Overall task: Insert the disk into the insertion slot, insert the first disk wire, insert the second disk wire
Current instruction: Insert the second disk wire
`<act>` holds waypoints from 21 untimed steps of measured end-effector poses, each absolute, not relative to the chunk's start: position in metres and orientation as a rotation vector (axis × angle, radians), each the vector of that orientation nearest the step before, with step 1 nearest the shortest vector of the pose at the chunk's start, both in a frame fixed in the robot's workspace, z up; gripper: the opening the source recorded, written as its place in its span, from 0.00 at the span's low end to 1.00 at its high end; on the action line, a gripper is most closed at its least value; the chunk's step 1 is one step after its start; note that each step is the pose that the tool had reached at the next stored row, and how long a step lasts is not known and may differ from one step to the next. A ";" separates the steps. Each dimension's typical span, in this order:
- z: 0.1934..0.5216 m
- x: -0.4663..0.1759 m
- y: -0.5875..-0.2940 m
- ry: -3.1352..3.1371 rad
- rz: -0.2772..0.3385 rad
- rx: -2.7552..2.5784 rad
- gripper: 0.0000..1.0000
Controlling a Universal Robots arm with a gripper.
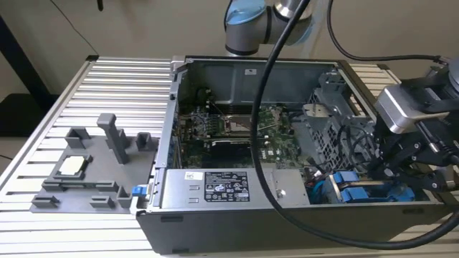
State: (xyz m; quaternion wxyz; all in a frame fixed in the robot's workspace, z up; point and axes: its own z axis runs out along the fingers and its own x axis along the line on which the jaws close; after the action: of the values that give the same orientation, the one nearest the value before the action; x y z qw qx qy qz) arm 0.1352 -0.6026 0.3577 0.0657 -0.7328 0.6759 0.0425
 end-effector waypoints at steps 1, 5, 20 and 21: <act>0.357 0.135 -0.603 2.050 0.129 -2.197 0.15; 0.355 0.136 -0.603 2.083 0.138 -2.151 0.15; 0.349 0.137 -0.603 2.068 0.192 -2.072 0.15; 0.347 0.137 -0.603 2.069 0.192 -2.070 0.15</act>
State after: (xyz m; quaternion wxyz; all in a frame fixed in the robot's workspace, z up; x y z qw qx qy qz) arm 0.1375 -0.6026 0.3473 0.1038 -0.7020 0.7016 0.0650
